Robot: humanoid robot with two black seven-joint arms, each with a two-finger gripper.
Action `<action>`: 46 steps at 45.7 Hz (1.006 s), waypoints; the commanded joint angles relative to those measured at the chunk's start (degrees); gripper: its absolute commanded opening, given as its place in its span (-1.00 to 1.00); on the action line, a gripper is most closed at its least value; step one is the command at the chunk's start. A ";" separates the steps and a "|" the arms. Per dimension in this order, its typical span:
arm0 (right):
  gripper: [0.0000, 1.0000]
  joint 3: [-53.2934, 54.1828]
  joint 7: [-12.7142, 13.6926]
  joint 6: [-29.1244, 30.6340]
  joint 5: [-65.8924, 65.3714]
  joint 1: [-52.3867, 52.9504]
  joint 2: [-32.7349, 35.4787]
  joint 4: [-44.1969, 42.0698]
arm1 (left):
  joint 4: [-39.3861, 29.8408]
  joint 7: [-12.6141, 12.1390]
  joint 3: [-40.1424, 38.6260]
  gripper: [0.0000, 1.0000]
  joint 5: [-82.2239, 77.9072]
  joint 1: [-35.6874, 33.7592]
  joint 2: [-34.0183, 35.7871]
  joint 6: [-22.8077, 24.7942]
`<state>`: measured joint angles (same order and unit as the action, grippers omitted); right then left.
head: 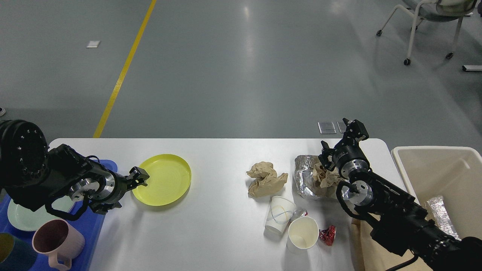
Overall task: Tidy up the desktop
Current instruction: 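Grip the yellow plate's rim with the left gripper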
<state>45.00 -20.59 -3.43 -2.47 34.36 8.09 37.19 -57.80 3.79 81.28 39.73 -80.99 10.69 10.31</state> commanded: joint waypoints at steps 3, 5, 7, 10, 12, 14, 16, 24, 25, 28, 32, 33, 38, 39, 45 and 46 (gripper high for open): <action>1.00 0.00 -0.06 0.00 -0.08 -0.08 0.00 0.08 | 2.86 -0.09 -3.15 0.89 -0.09 2.59 -0.14 -2.93; 1.00 0.00 0.03 0.00 0.01 0.01 0.00 -0.01 | 3.30 -0.09 -3.85 0.88 -0.01 4.00 -0.41 -3.46; 1.00 0.00 0.03 0.00 0.01 -0.08 0.00 0.08 | 4.09 -0.01 -4.38 0.87 0.08 5.32 -0.58 -3.81; 1.00 0.00 -0.06 0.00 0.01 -0.08 0.00 -0.01 | 4.88 -0.09 -4.99 0.84 0.17 6.20 -0.85 -3.99; 1.00 0.00 0.03 0.00 0.01 -0.08 0.00 -0.01 | 5.24 -0.09 -5.17 0.81 0.35 6.46 -0.85 -3.99; 1.00 0.00 -0.06 0.00 0.01 0.00 0.00 -0.01 | 5.50 -0.27 -5.35 0.80 0.26 6.99 -0.85 -3.99; 1.00 0.00 -0.06 0.00 -0.08 0.00 0.00 0.08 | 6.02 -0.36 -5.44 0.80 0.26 7.60 -0.85 -4.07; 1.00 0.00 -0.06 0.00 -0.08 0.01 0.00 0.08 | 7.43 -2.55 -6.75 0.67 0.52 8.31 -0.94 -4.95; 1.00 0.00 0.03 0.00 -0.08 -0.08 0.00 0.08 | 7.43 -2.64 -7.10 0.62 0.52 8.31 -0.85 -4.95; 1.00 0.00 -0.06 0.00 -0.08 0.01 0.00 -0.01 | 7.52 -2.91 -8.07 0.38 0.52 8.75 -0.85 -4.87; 1.00 0.00 -0.06 0.00 0.01 -0.08 0.00 -0.01 | 7.52 -2.91 -8.42 0.22 0.61 8.75 -0.76 -4.78; 1.00 0.00 -0.06 0.00 0.01 0.00 0.00 -0.01 | 7.52 -2.91 -8.42 0.19 0.61 8.75 -0.76 -4.60; 1.00 0.00 -0.06 0.00 0.01 0.00 0.00 -0.01 | 7.61 -2.82 -8.42 0.04 0.70 8.75 -0.58 -4.60; 1.00 0.00 0.03 0.00 0.01 0.01 0.00 -0.01 | 7.61 -2.82 -8.51 0.02 0.70 8.84 -0.50 -4.60; 1.00 0.00 -0.06 0.00 0.01 0.01 0.00 -0.01 | 7.61 -2.82 -9.21 -0.11 0.70 9.01 -0.50 -4.51; 1.00 0.00 0.03 0.00 0.01 0.01 0.00 -0.01 | 7.61 -2.82 -9.21 -0.15 0.70 9.10 -0.50 -4.43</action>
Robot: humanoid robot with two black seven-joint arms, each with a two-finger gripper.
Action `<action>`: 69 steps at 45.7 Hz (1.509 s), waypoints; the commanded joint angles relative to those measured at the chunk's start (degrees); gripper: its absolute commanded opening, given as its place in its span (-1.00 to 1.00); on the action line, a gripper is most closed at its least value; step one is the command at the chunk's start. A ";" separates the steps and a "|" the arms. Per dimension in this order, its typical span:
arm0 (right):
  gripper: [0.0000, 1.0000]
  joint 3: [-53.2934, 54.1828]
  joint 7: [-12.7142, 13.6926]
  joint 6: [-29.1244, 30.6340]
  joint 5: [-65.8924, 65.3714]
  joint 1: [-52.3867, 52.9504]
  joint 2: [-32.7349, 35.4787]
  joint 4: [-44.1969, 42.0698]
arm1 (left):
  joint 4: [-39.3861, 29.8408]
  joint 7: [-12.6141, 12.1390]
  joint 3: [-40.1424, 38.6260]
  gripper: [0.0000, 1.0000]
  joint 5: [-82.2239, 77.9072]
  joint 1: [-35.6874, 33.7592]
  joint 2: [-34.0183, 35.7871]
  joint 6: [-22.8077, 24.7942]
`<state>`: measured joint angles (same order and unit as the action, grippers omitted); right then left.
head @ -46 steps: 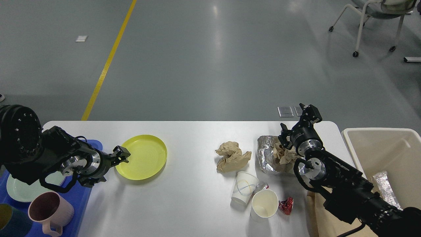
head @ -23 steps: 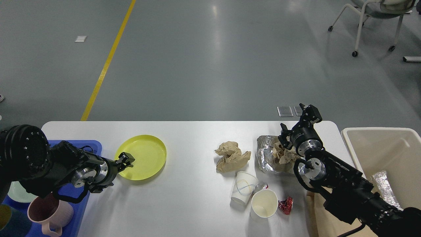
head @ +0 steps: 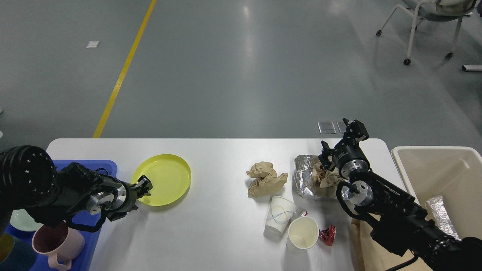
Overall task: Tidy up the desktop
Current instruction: 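Grip the yellow plate's rim with the left gripper, then lift the yellow plate and lay it onto the green plate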
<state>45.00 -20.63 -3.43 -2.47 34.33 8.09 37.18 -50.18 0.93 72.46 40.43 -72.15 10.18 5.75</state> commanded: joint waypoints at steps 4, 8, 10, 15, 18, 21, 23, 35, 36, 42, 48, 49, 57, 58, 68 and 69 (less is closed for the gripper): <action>1.00 0.00 0.07 0.00 0.01 0.04 0.00 0.00 | 0.00 0.03 -0.39 -0.26 0.00 0.25 0.19 0.14; 1.00 0.00 0.07 0.00 0.01 0.04 0.00 0.00 | 0.00 -0.05 -0.39 -0.35 0.09 0.34 0.28 0.22; 1.00 0.00 0.07 0.00 0.01 -0.05 0.00 0.00 | 0.00 -0.05 -0.39 -0.38 0.09 0.34 0.28 0.22; 1.00 0.00 -0.02 0.00 0.01 0.04 0.00 0.00 | 0.00 -0.05 -0.39 -0.46 0.09 0.52 0.28 0.14; 1.00 0.00 0.07 0.00 0.01 -0.05 0.00 0.00 | -0.09 -0.05 -0.39 -0.59 0.09 0.87 0.28 0.48; 1.00 0.00 0.07 0.00 0.01 -0.05 0.00 0.00 | 0.00 -0.05 -0.48 -0.75 0.09 0.78 0.46 1.80; 1.00 0.00 -0.02 0.00 0.01 -0.05 0.00 0.00 | 0.00 -0.05 -0.39 -0.85 0.09 0.78 0.55 2.86; 1.00 -0.09 0.07 0.00 0.01 -0.05 0.00 0.00 | 0.53 -0.05 -0.39 -1.00 0.09 0.78 0.72 3.91; 1.00 0.00 0.07 0.00 0.01 -0.05 0.00 0.00 | 0.53 -0.05 -0.39 -1.00 0.09 0.78 0.72 4.18; 1.00 0.00 -0.02 0.00 0.01 0.04 0.00 0.00 | 0.53 -0.05 -0.39 -1.00 0.09 0.08 0.99 7.16; 1.00 0.00 0.07 0.00 0.01 0.04 0.00 0.00 | 0.09 -0.93 -0.22 -1.00 -0.09 -0.54 1.60 8.66; 1.00 0.00 -0.02 0.00 0.01 0.04 0.00 0.00 | -0.09 -1.19 -0.13 -1.00 -0.09 -0.80 1.86 8.92; 1.00 0.00 -0.02 0.00 0.01 0.04 0.00 0.00 | -4.56 -2.07 2.06 -1.00 -0.44 -7.12 4.58 14.72; 1.00 -0.09 0.07 0.00 0.01 0.04 0.00 0.00 | -5.53 -2.25 2.59 -1.00 -0.53 -8.43 5.02 15.25; 1.00 -0.09 -0.02 0.00 0.01 0.12 0.00 -0.17 | -19.15 -2.60 10.15 -1.00 -0.97 -27.41 6.26 15.87; 1.00 -0.09 0.07 0.00 0.01 0.12 0.00 -0.17 | -20.55 -2.52 10.76 -1.00 -0.97 -29.09 6.26 15.87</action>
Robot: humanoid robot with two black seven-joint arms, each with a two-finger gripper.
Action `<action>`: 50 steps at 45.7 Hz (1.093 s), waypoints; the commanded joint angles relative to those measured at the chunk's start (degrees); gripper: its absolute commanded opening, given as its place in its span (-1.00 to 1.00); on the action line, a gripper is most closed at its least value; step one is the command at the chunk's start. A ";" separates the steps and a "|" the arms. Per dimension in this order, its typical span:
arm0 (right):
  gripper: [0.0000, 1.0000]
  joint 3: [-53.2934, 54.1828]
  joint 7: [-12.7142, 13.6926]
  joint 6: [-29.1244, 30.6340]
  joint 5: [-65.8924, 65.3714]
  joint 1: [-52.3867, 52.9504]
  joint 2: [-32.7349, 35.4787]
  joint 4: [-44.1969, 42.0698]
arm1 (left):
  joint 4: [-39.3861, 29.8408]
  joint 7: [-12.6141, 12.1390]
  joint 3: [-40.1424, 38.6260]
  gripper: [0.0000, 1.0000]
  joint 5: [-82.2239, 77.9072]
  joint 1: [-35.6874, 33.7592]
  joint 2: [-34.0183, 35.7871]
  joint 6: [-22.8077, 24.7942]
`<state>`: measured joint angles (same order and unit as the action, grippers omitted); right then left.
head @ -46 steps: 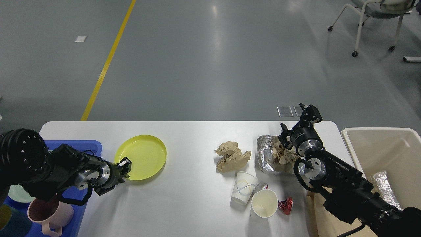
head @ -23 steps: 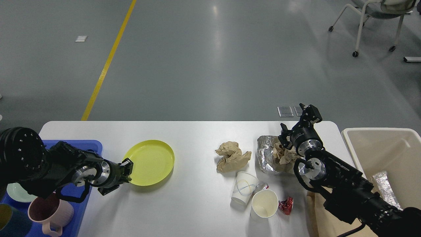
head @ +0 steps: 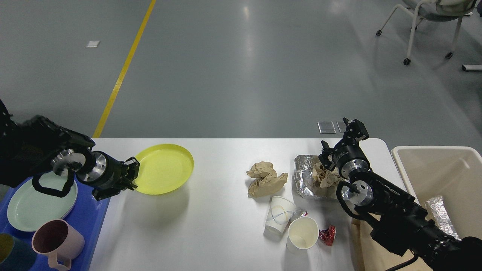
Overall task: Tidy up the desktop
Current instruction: 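Lift the yellow plate and lay it onto the green plate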
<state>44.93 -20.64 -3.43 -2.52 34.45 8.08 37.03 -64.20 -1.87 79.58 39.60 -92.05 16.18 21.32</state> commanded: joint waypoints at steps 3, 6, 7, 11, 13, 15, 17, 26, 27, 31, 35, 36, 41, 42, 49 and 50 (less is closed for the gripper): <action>1.00 -0.02 -0.01 0.00 0.05 0.00 0.00 -0.03 | -10.93 0.56 5.41 -1.00 -0.14 -14.28 0.16 0.39; 1.00 -0.02 -0.01 0.00 -0.03 0.00 0.00 -0.03 | -15.15 0.29 6.38 -1.00 -0.49 -19.73 -0.71 0.31; 1.00 -0.02 -0.01 0.00 -0.03 0.00 0.00 -0.03 | -16.90 0.38 6.64 -1.00 -0.92 -21.49 -0.80 0.39; 1.00 -0.02 -0.01 0.00 -0.03 0.00 0.00 -0.12 | -23.33 0.64 7.52 -1.00 -4.08 -29.92 -2.03 0.48; 1.00 -0.02 -0.01 0.00 -0.03 0.00 0.00 -0.03 | -25.87 0.82 7.87 -1.00 -5.49 -33.79 -2.38 0.66; 1.00 -0.02 0.08 0.00 -0.03 0.00 0.00 -0.03 | -28.34 1.17 8.22 -1.00 -6.72 -37.31 -2.47 1.44; 1.00 -0.02 0.08 0.00 -0.03 0.00 0.00 -0.12 | -30.10 1.61 8.49 -1.00 -7.60 -40.39 -2.47 3.37; 1.00 0.06 0.08 0.00 -0.03 0.00 0.00 -0.03 | -30.28 5.30 11.39 -1.00 -8.75 -43.57 -2.21 10.06; 1.00 -0.02 -0.01 0.00 0.05 0.00 0.00 -0.03 | -30.19 5.65 11.82 -1.00 -9.01 -43.48 -2.03 10.24; 1.00 -0.02 0.08 0.00 0.05 0.00 0.00 -0.03 | -29.76 7.14 13.93 -1.00 -11.38 -43.39 -0.11 11.11; 1.00 -0.02 0.08 0.00 -0.03 0.00 0.00 -0.03 | -26.34 7.50 16.22 -1.00 -14.45 -42.61 4.98 14.01; 1.00 -0.02 0.08 0.00 0.05 0.00 0.00 -0.03 | -25.28 7.50 16.74 -1.00 -15.42 -42.08 6.56 14.89; 1.00 0.06 -0.01 0.00 0.06 -0.09 0.00 0.06 | -17.73 7.50 19.21 -1.00 -20.08 -39.09 13.07 18.84; 1.00 0.07 0.08 0.00 0.06 -0.09 0.00 0.06 | -15.97 7.50 19.56 -1.00 -20.96 -38.30 14.39 19.37; 1.00 0.07 0.08 0.00 0.06 -0.09 0.00 0.15 | -2.44 7.50 19.12 -1.00 -23.34 -28.82 22.39 24.56; 1.00 0.07 0.08 0.00 0.06 -0.09 0.00 0.15 | -0.59 7.50 19.04 -1.00 -23.34 -27.24 23.18 25.35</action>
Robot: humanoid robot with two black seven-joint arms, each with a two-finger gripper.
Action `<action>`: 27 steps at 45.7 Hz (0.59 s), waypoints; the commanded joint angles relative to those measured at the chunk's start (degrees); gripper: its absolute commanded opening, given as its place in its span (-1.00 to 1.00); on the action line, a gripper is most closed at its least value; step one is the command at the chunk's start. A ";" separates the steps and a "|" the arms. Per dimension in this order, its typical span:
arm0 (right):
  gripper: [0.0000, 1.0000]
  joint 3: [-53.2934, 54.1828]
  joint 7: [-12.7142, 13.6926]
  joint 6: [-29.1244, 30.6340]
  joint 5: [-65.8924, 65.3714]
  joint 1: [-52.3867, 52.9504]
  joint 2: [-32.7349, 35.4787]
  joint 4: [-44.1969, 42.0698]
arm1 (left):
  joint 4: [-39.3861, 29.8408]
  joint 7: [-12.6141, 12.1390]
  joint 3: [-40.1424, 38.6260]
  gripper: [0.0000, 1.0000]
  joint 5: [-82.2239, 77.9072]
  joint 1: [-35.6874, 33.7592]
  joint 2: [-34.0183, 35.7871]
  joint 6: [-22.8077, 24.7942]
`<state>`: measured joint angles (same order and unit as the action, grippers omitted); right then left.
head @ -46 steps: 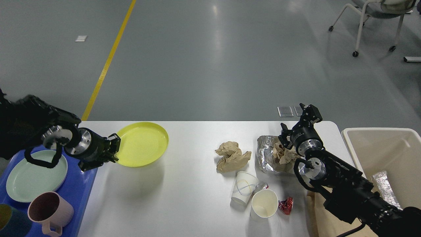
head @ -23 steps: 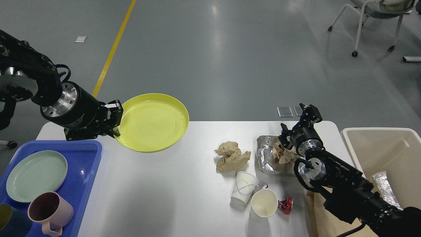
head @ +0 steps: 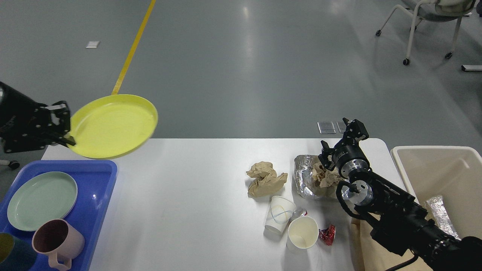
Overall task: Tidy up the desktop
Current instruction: 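Lift the yellow plate and lay it onto the green plate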
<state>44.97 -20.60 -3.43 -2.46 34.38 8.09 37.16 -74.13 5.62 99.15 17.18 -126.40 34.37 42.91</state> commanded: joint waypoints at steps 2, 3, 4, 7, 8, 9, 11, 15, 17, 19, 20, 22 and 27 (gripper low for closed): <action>1.00 0.03 0.04 0.00 0.00 -0.01 0.00 0.01 | 13.12 0.09 -0.88 -1.00 -0.92 10.37 6.75 4.81; 1.00 0.03 0.04 0.00 -0.09 -0.01 0.00 0.01 | 14.96 0.09 -1.32 -1.00 -0.92 12.04 7.46 5.33; 1.00 0.03 0.04 0.00 0.00 -0.01 0.00 0.01 | 16.81 0.09 -2.02 -1.00 -0.83 13.71 8.33 5.69; 1.00 0.03 -0.05 0.00 0.00 -0.01 0.00 0.01 | 22.96 -0.25 -6.06 -1.00 -0.83 20.04 12.55 6.57; 1.00 0.03 0.04 0.00 0.00 -0.01 0.00 0.01 | 24.81 -0.43 -7.55 -1.00 -0.83 22.23 13.34 6.48; 1.00 0.03 -0.05 0.00 0.00 -0.01 0.00 0.01 | 26.48 -0.61 -9.22 -1.00 -0.92 24.52 14.31 6.57; 1.00 0.03 0.04 0.00 0.00 -0.01 0.00 0.01 | 29.99 -0.70 -12.47 -1.00 -1.00 29.61 15.54 6.57; 1.00 0.03 -0.05 0.00 0.00 -0.01 0.00 0.01 | 37.55 -1.05 -19.24 -1.00 -0.92 40.33 16.08 6.39; 1.00 0.03 -0.05 0.00 0.00 -0.01 0.00 0.01 | 41.24 -1.75 -22.67 -1.00 -0.92 45.26 16.16 6.31; 1.00 0.03 0.04 0.00 0.00 -0.01 0.00 0.01 | 45.02 -3.06 -26.53 -1.00 -0.92 49.74 15.90 6.13; 1.00 -0.06 -0.05 0.00 0.00 -0.01 0.00 0.01 | 46.87 -4.03 -28.64 -1.00 -0.92 51.85 15.73 6.13; 1.00 0.03 -0.05 0.00 -0.09 -0.01 0.00 0.01 | 50.30 -6.13 -33.47 -1.00 -0.92 56.24 15.55 5.96; 1.00 0.03 0.04 0.00 -0.09 -0.01 0.00 0.01 | 55.40 -12.29 -45.25 -1.00 -1.00 66.62 14.32 4.47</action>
<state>44.99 -20.63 -3.43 -2.47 34.36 8.09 37.19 -24.24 -0.99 65.09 16.24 -69.87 49.84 48.88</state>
